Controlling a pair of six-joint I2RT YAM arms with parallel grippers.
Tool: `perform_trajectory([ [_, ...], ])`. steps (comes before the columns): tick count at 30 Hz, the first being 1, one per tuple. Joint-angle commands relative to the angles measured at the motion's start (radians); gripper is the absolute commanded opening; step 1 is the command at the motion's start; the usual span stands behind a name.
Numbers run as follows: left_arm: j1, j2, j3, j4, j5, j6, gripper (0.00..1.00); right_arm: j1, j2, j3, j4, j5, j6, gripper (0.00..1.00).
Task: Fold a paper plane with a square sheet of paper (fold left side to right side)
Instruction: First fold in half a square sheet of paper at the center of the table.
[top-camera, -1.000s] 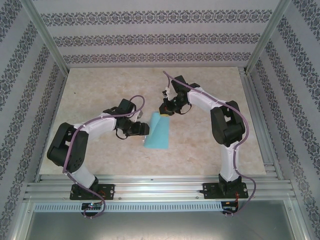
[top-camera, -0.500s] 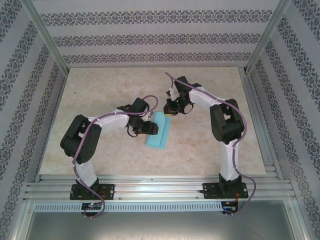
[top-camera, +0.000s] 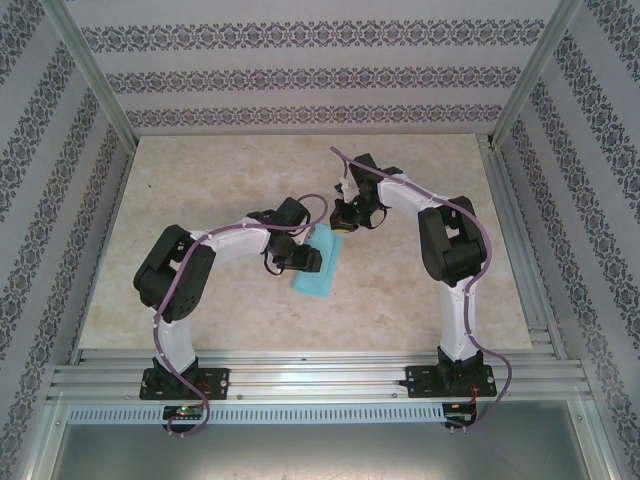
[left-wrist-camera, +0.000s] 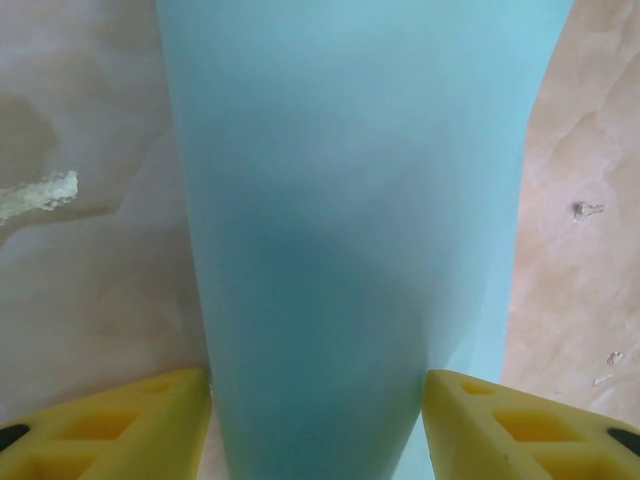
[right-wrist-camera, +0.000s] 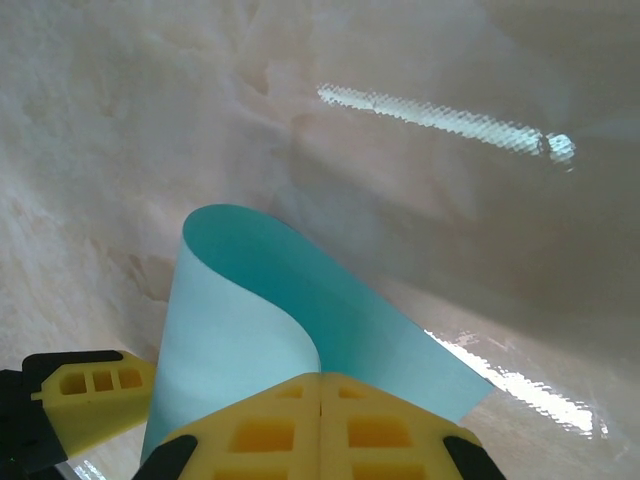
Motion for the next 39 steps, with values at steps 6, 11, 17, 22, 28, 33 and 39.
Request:
perform_trajectory([
  [6,-0.028,0.004,0.028,-0.015,-0.002,0.013,0.61,-0.012,0.006,-0.005,-0.02,0.036,-0.023,0.0],
  [11,-0.017,-0.07,0.053,-0.046,-0.013,0.03,0.66,-0.012,0.004,-0.006,-0.023,0.034,-0.026,0.0],
  [17,0.025,-0.136,0.055,-0.049,-0.006,0.03,0.7,-0.009,0.004,-0.006,-0.023,0.028,-0.028,0.0],
  [22,0.039,-0.115,0.053,-0.044,0.001,0.03,0.68,-0.008,0.005,-0.005,-0.025,0.029,-0.03,0.0],
  [28,0.057,-0.081,0.056,-0.034,-0.01,0.03,0.67,-0.009,0.005,-0.004,-0.03,0.031,-0.033,0.0],
  [33,0.071,-0.056,0.056,-0.02,-0.003,0.027,0.65,-0.009,0.007,-0.002,-0.031,0.031,-0.035,0.0],
  [39,0.072,-0.012,0.049,0.008,0.044,0.019,0.64,-0.007,0.009,0.002,-0.034,0.031,-0.035,0.0],
])
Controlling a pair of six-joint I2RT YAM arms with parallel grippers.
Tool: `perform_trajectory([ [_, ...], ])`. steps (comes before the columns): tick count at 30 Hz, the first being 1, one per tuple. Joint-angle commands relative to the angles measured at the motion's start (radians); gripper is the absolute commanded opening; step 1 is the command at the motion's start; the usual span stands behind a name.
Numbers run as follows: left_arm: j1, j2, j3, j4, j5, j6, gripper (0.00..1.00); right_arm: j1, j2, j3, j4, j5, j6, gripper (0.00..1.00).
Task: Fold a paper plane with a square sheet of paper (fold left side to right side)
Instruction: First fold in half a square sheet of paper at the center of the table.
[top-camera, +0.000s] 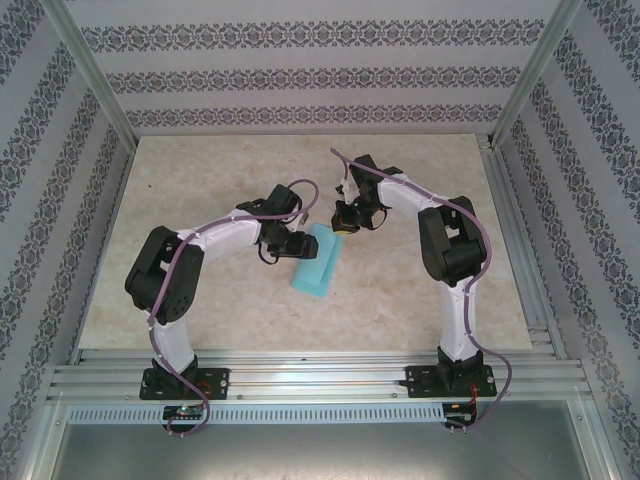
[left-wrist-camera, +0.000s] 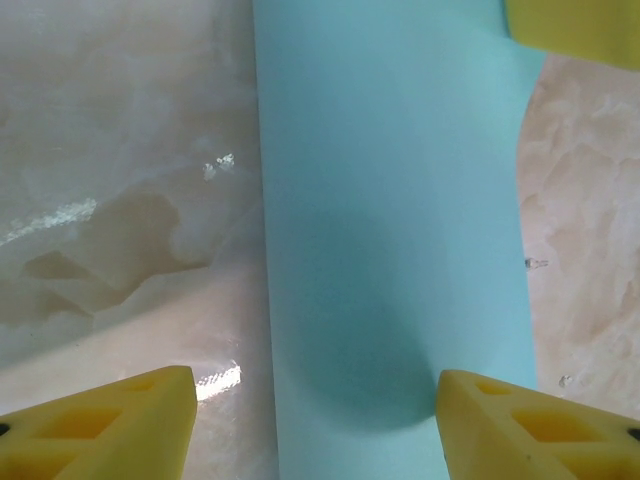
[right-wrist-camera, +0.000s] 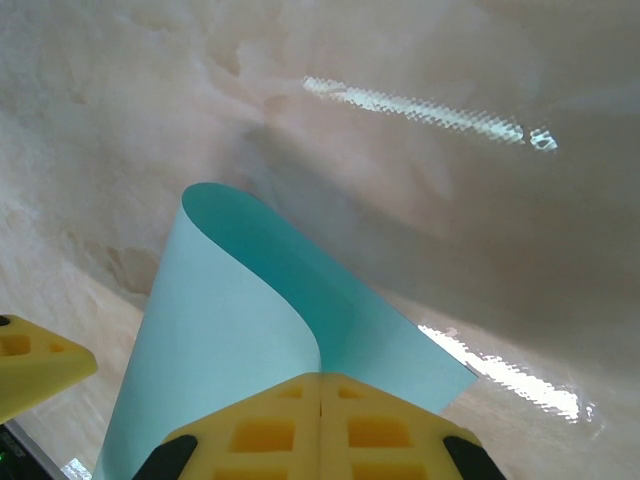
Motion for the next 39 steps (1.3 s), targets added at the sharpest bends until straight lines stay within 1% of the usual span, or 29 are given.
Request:
perform_trajectory([
  [1,0.009,0.033,0.005,0.039,0.049,0.008,0.64,-0.007,0.011,0.004,-0.01,0.011,-0.028,0.0],
  [5,0.007,0.05,-0.015,0.068,0.073,-0.005,0.63,-0.007,0.017,0.012,-0.023,0.023,-0.031,0.01],
  [13,-0.006,0.078,-0.036,0.091,0.099,-0.014,0.54,-0.007,0.02,0.014,-0.038,0.042,-0.03,0.01],
  [19,-0.026,0.085,-0.037,0.097,0.108,-0.019,0.52,-0.007,0.025,0.015,-0.044,0.061,-0.027,0.02],
  [25,-0.05,0.096,-0.026,0.092,0.103,-0.022,0.51,-0.007,0.028,0.023,-0.055,0.088,-0.029,0.02],
  [33,-0.073,0.114,-0.012,0.058,0.06,-0.011,0.5,-0.007,0.031,0.023,-0.058,0.092,-0.033,0.04],
  [39,-0.079,0.125,-0.004,0.046,0.045,-0.009,0.47,-0.006,0.036,0.023,-0.06,0.094,-0.033,0.04],
])
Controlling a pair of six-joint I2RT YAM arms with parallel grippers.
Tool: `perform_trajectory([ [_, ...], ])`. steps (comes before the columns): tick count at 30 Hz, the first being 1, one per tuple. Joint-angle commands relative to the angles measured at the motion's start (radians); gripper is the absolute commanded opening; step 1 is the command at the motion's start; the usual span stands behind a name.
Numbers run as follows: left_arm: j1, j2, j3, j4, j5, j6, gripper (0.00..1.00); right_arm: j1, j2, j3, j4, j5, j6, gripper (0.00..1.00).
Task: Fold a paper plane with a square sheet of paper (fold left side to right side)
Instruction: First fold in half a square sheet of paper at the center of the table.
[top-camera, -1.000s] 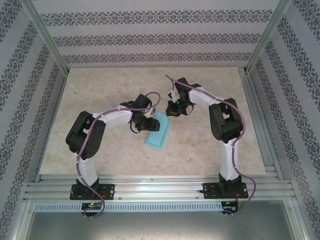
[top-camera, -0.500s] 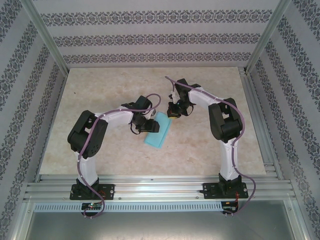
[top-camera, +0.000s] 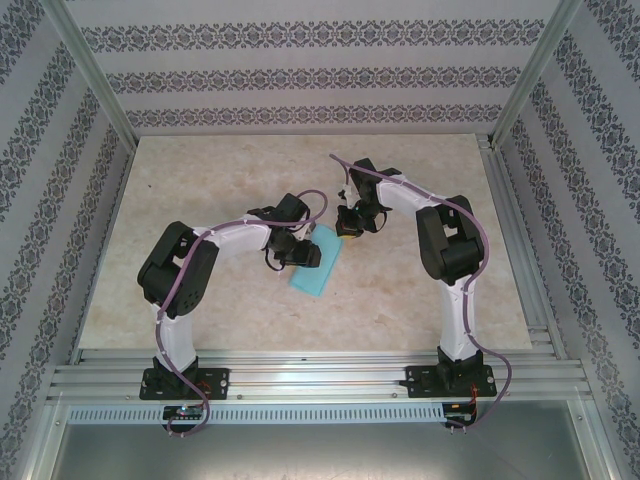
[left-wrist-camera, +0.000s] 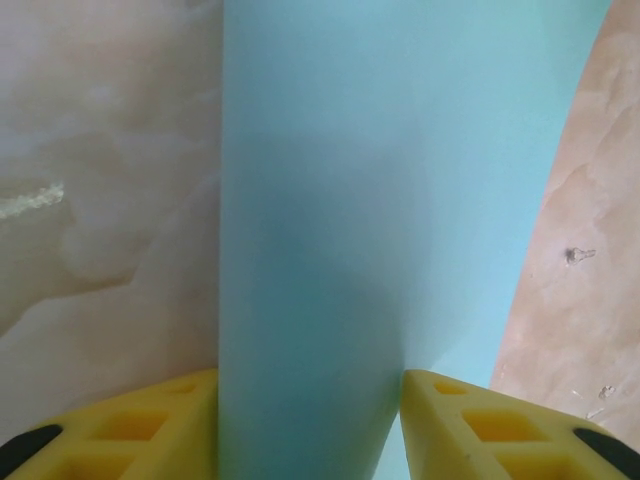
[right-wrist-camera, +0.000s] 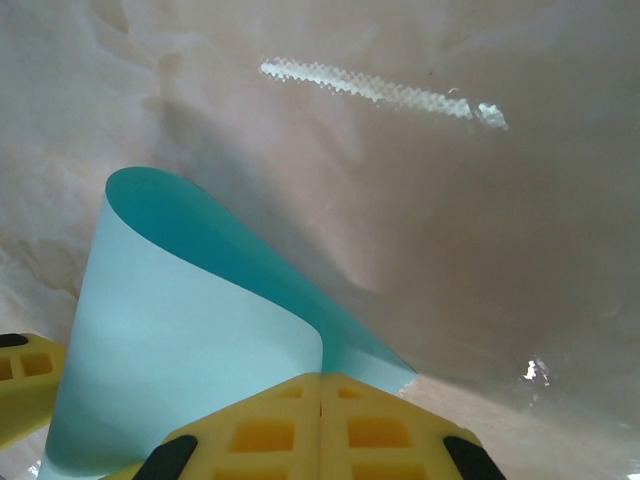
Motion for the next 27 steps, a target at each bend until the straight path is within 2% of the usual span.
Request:
perform_trajectory([
  [1,-0.042,0.054,0.011,-0.008,0.026,0.0,0.47,-0.006,0.015,0.023,-0.01,0.023,-0.015,0.05],
  [11,-0.063,0.079,0.023,-0.031,0.002,0.008,0.47,-0.008,0.03,0.032,-0.014,0.035,-0.015,0.09],
  [27,-0.069,0.096,0.029,-0.033,-0.013,0.002,0.46,-0.042,-0.111,-0.029,0.01,0.096,0.006,0.32],
])
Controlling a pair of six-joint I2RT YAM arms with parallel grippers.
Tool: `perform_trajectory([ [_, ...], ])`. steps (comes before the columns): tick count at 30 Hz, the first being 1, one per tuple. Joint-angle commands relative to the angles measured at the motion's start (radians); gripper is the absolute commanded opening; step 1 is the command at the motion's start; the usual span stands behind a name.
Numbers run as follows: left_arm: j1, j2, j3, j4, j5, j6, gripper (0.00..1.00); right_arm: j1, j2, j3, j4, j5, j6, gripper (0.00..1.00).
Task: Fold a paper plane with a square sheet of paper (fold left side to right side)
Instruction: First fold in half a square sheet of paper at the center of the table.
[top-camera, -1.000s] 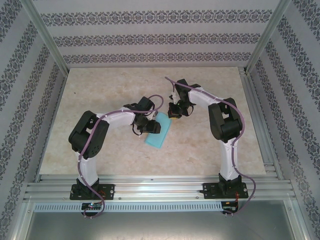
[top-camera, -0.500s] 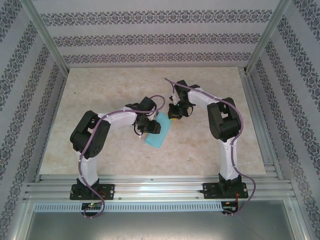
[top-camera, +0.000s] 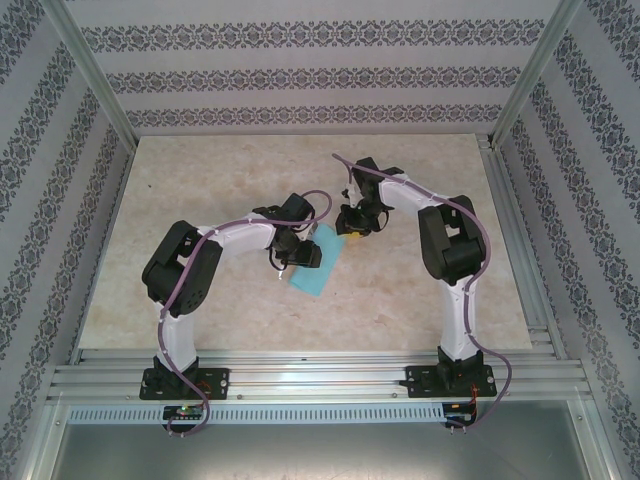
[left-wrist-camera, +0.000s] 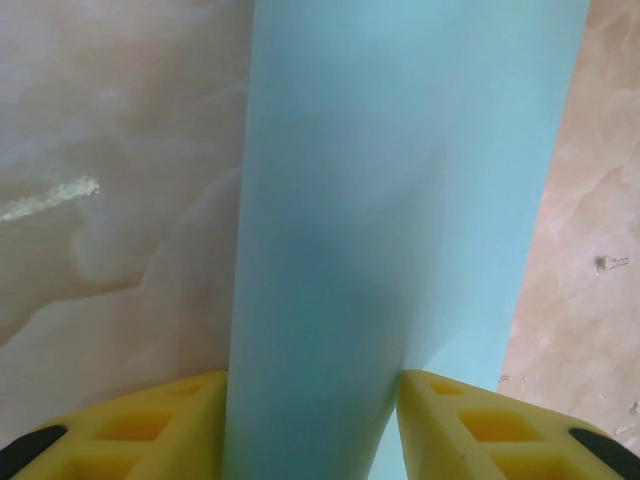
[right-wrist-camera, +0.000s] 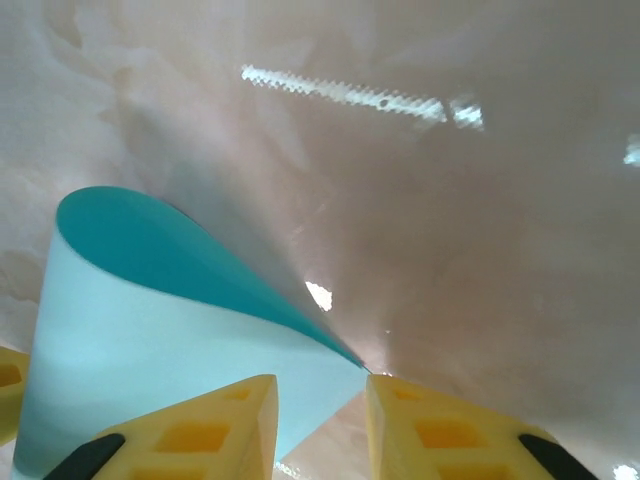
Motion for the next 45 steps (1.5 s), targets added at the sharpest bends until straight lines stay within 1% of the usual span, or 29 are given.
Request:
perform_trajectory([
  [1,-0.049,0.075,-0.011,0.017,0.043,0.001,0.46,-0.03,-0.111,-0.039,0.025,0.055,0.014,0.34],
  [4,-0.05,0.078,-0.008,0.015,0.047,0.001,0.46,-0.049,-0.17,-0.102,0.07,0.054,0.042,0.36],
  [10,-0.056,0.08,0.002,0.005,0.046,0.003,0.46,-0.062,-0.254,-0.219,0.139,0.062,0.085,0.37],
  [16,-0.059,0.084,0.004,0.0,0.041,0.005,0.47,-0.063,-0.289,-0.289,0.171,0.059,0.105,0.37],
  [22,-0.067,0.087,0.009,-0.005,0.036,0.006,0.49,-0.062,-0.311,-0.346,0.226,0.003,0.139,0.37],
  [30,-0.075,0.091,0.019,-0.023,0.022,0.016,0.49,-0.059,-0.328,-0.392,0.265,-0.016,0.164,0.36],
  [40,-0.079,0.096,0.019,-0.028,0.018,0.018,0.49,-0.044,-0.331,-0.401,0.281,-0.025,0.185,0.36],
  [45,-0.081,0.098,0.017,-0.028,0.016,0.021,0.49,-0.031,-0.326,-0.42,0.337,-0.061,0.229,0.34],
])
